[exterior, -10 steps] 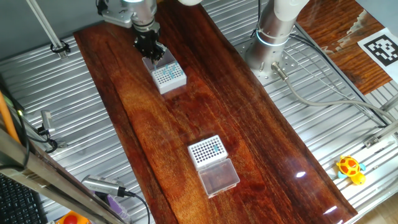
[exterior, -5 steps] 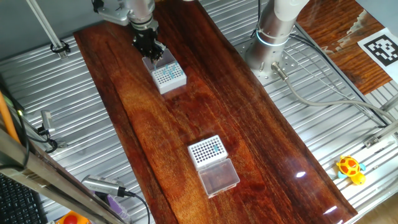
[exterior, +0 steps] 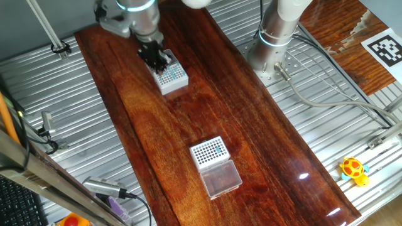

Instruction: Transfer all medium pipette tips from one holder to another

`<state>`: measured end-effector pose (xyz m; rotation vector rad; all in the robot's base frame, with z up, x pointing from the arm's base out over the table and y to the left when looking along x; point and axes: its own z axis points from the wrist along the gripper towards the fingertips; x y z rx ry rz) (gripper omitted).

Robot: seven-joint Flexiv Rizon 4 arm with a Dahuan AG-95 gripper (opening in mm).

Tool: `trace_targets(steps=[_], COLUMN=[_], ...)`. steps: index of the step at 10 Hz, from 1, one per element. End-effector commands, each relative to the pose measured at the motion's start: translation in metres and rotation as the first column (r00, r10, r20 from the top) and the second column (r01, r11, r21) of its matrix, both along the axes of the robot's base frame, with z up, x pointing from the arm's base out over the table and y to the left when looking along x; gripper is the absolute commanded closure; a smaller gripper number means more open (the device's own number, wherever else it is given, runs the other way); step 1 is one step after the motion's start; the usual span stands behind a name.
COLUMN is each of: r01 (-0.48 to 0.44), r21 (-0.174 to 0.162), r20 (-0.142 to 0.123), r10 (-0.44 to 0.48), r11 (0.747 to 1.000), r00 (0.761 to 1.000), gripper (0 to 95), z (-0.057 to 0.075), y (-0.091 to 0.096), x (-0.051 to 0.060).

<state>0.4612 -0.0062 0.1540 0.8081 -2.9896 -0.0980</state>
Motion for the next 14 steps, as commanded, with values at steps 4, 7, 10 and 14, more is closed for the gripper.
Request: trace_targets(steps=[4, 7, 10, 14], r01=[0.128, 0.159, 0.152, -0.028], r21=[0.009, 0.016, 0.010, 0.025], r20=[-0.002, -0.006, -0.008, -0.009], r10=[-0.128, -0.159, -0.152, 0.028], r11=[0.992, 0.987, 0.988, 0.999], r00=[0.992, 0.987, 0.988, 1.000], gripper=[95.0, 95.0, 95.0, 95.0], z=[-0.010, -0.010, -0.010, -0.010], y=[0.068, 0.083, 0.083, 0.083], x=[-0.010, -0.016, -0.016, -0.016])
